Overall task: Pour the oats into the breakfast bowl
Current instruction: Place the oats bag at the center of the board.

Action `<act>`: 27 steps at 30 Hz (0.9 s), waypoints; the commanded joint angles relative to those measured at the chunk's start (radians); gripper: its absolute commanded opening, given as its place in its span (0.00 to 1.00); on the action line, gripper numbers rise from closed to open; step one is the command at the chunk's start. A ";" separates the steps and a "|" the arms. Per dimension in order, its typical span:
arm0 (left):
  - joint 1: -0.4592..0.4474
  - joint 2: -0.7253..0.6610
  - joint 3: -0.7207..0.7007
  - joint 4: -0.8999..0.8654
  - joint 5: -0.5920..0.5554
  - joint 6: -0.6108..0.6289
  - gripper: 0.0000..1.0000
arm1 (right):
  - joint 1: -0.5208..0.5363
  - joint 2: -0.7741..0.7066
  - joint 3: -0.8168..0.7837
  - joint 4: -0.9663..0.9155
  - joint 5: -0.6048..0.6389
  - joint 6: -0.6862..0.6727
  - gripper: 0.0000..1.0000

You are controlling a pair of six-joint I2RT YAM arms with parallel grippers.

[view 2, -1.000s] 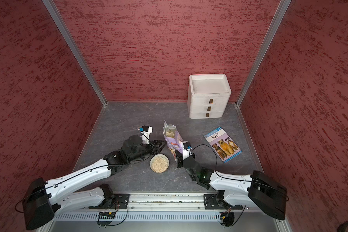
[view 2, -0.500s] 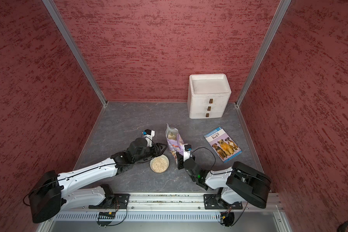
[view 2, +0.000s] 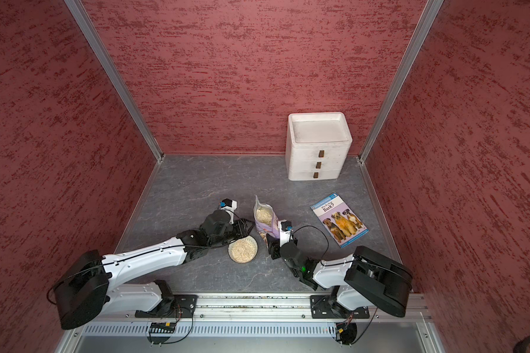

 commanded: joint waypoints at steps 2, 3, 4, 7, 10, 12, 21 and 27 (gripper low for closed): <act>0.013 0.010 0.007 0.009 -0.012 -0.014 0.49 | -0.005 -0.037 0.005 -0.004 0.016 0.017 0.64; 0.015 0.012 0.011 0.007 -0.010 -0.015 0.49 | -0.005 -0.049 0.008 -0.016 0.012 0.019 0.66; 0.015 0.014 0.018 0.003 -0.011 -0.015 0.49 | -0.005 -0.065 0.013 -0.032 0.006 0.019 0.68; 0.017 0.029 0.043 -0.015 -0.009 -0.014 0.49 | -0.005 -0.127 0.036 -0.114 0.003 0.006 0.74; 0.017 0.052 0.068 -0.016 0.007 -0.016 0.49 | -0.005 -0.220 0.048 -0.214 0.004 -0.006 0.80; 0.019 0.071 0.081 -0.010 0.028 -0.022 0.49 | -0.005 -0.295 0.051 -0.296 0.013 -0.009 0.86; 0.014 0.095 0.096 -0.005 0.067 -0.066 0.46 | -0.004 -0.561 0.215 -0.768 -0.036 -0.092 0.99; 0.011 0.067 0.079 -0.033 0.063 -0.064 0.46 | -0.004 -0.546 0.389 -0.987 -0.089 -0.114 0.98</act>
